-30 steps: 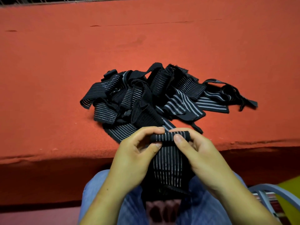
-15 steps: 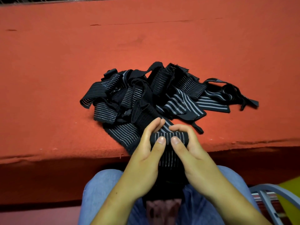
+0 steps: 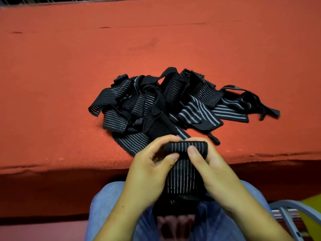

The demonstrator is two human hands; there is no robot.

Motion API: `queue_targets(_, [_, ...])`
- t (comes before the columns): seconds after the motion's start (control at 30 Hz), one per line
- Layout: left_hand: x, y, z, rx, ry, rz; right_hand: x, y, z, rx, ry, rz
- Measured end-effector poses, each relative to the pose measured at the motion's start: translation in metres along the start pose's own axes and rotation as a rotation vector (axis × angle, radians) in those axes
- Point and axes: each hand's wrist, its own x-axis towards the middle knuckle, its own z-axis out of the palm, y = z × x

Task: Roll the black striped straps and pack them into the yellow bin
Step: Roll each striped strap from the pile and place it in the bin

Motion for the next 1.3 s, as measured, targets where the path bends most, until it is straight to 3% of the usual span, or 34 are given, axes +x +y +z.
queue_targets(0.2, [-0.004, 0.004, 0.005, -0.146, -0.082, -0.069, 0.003, 0.001, 0.0, -0.008, 0.075, -0.03])
queue_targets(0.57, [0.0, -0.001, 0.001, -0.039, 0.007, 0.055, 0.0, -0.002, -0.003, -0.049, -0.015, 0.003])
queue_targets(0.7, [-0.001, -0.002, -0.001, -0.046, -0.029, 0.082, 0.0, 0.001, -0.003, -0.075, 0.043, -0.013])
queue_targets(0.93, [0.001, 0.0, 0.001, -0.309, -0.061, -0.223, 0.005, 0.001, -0.007, -0.064, 0.078, -0.061])
queue_targets(1.13, [-0.007, -0.004, 0.006, -0.019, -0.071, -0.1, 0.012, 0.003, -0.011, 0.05, 0.201, -0.087])
queue_targets(1.3, [-0.011, -0.001, 0.005, 0.206, -0.309, -0.007, 0.018, -0.001, -0.017, 0.01, 0.249, -0.113])
